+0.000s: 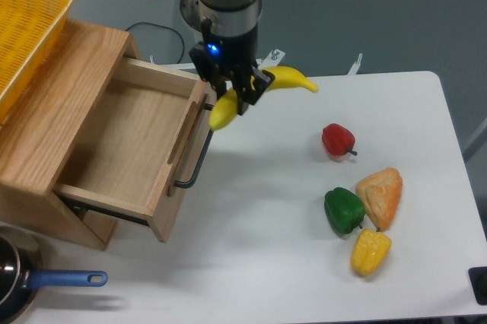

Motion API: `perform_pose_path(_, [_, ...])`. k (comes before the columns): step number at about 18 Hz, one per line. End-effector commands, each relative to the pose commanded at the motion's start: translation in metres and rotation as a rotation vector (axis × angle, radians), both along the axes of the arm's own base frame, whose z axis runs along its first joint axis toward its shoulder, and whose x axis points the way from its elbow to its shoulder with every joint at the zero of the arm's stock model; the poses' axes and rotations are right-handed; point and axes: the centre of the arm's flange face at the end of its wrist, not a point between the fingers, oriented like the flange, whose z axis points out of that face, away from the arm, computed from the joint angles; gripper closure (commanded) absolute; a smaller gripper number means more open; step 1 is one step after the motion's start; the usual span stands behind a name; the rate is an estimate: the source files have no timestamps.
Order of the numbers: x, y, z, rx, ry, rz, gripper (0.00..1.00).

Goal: Place the banana in the top drawer
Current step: 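Lift the banana and carry it toward the open wooden drawer, then move the held banana over the drawer interior and lower it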

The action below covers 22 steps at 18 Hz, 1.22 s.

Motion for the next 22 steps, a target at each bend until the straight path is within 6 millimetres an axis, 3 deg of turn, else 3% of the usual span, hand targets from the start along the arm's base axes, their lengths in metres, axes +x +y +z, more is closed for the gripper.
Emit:
perform_pose_path(8, [0.037,0.016,0.002,-0.003,-0.028,0.062,0.66])
perform_pose_path(17, [0.051,0.035,-0.009,0.006,-0.111,0.229,0.66])
perform_pose_path(22, [0.062,0.061,-0.022,0.024,-0.122,0.279,0.66])
